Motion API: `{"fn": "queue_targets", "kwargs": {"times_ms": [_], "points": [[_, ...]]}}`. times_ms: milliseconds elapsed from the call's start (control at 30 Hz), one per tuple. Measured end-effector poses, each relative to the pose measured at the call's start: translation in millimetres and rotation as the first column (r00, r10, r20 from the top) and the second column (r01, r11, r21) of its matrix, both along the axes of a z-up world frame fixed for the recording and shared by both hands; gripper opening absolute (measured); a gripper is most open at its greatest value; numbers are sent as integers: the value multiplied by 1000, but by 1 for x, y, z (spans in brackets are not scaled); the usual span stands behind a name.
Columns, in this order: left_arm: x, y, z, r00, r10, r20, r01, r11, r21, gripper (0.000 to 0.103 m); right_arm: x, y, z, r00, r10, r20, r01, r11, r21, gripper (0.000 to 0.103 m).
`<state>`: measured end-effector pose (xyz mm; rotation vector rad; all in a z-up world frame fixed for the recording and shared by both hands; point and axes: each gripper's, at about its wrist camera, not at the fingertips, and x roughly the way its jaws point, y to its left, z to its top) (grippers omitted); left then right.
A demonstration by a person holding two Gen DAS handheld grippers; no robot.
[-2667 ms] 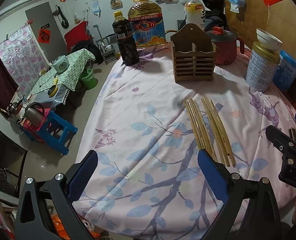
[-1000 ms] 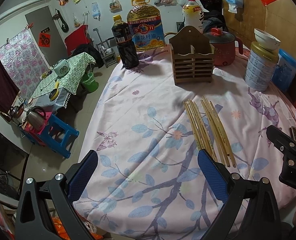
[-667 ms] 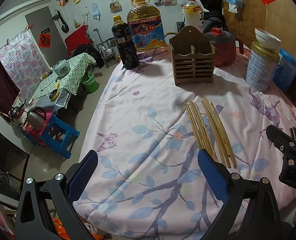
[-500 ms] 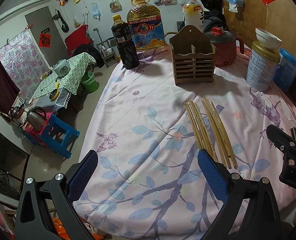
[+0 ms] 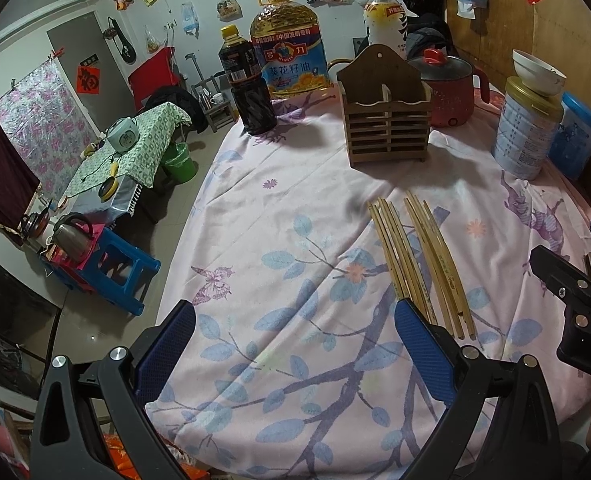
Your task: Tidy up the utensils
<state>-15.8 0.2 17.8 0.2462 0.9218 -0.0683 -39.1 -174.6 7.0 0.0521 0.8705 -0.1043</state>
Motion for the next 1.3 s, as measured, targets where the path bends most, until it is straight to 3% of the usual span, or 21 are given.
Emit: {"fn": "queue_targets", "kwargs": {"times_ms": [333,467,533,600,667,733,833,1000,1133,1300], "points": [[2,6,-8,999,-7,-51,6,1000,-5,97,3,-5,-9,1000,1,-26,0,999,32,97],[17,18,-26,987,26,-160,-32,999,-37,97,-3,-11,-17,998,-2,-61,6,997,71,97],[25,37,-43,969,69,-238,-88,994,-71,97,-7,-16,-19,998,0,-66,6,996,93,97],[29,40,-54,960,103,-260,-122,991,-60,97,-14,-25,-20,998,13,-55,-5,990,139,97],[29,44,-68,954,146,-260,-152,988,-1,97,-19,-39,-23,998,12,-56,-2,984,178,97],[27,43,-81,946,159,-283,-162,987,16,97,-21,-52,-33,995,22,-102,2,974,226,97],[18,28,-95,940,124,-317,-136,991,-15,97,-27,-73,-48,986,38,-164,9,961,278,97],[-4,-9,-122,952,52,-301,-56,998,-5,97,-39,-105,-58,980,36,-195,26,952,306,97],[-3,-24,-140,951,40,-307,-46,999,-13,97,-47,-120,-70,968,11,-252,80,934,347,97],[14,-23,-144,958,-20,-285,11,999,-33,97,-51,-115,-67,969,-24,-248,112,931,348,97]]}}
